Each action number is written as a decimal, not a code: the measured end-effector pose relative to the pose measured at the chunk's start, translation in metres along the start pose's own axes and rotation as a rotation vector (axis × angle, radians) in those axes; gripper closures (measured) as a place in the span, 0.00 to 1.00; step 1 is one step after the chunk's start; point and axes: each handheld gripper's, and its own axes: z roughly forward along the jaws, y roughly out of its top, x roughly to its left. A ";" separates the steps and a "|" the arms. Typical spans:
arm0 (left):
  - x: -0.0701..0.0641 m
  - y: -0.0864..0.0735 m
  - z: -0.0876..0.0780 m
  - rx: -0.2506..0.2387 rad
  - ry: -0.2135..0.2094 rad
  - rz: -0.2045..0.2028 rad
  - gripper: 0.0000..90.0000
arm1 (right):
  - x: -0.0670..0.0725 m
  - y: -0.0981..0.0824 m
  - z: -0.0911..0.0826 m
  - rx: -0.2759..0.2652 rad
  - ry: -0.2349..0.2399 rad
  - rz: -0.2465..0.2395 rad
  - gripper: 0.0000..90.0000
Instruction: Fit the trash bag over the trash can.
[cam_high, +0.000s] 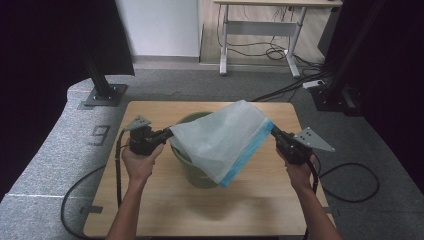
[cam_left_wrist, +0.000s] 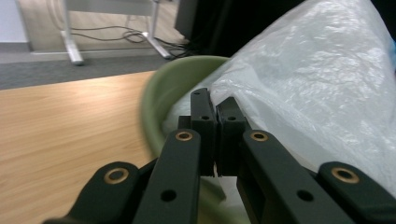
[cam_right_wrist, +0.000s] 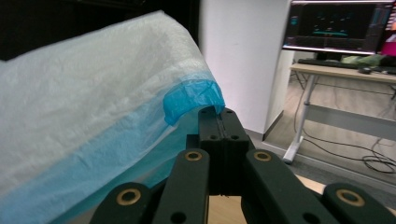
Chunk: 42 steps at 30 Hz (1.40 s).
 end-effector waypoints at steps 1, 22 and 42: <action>-0.007 0.002 0.007 0.019 -0.013 0.017 0.96 | -0.005 0.002 -0.005 -0.010 -0.014 0.010 0.99; -0.013 -0.001 -0.048 -0.005 -0.013 0.059 0.48 | -0.017 -0.005 -0.021 0.006 -0.079 0.062 0.99; -0.031 0.008 -0.055 -0.034 -0.022 0.104 0.41 | -0.010 -0.001 -0.021 0.026 -0.085 0.071 0.99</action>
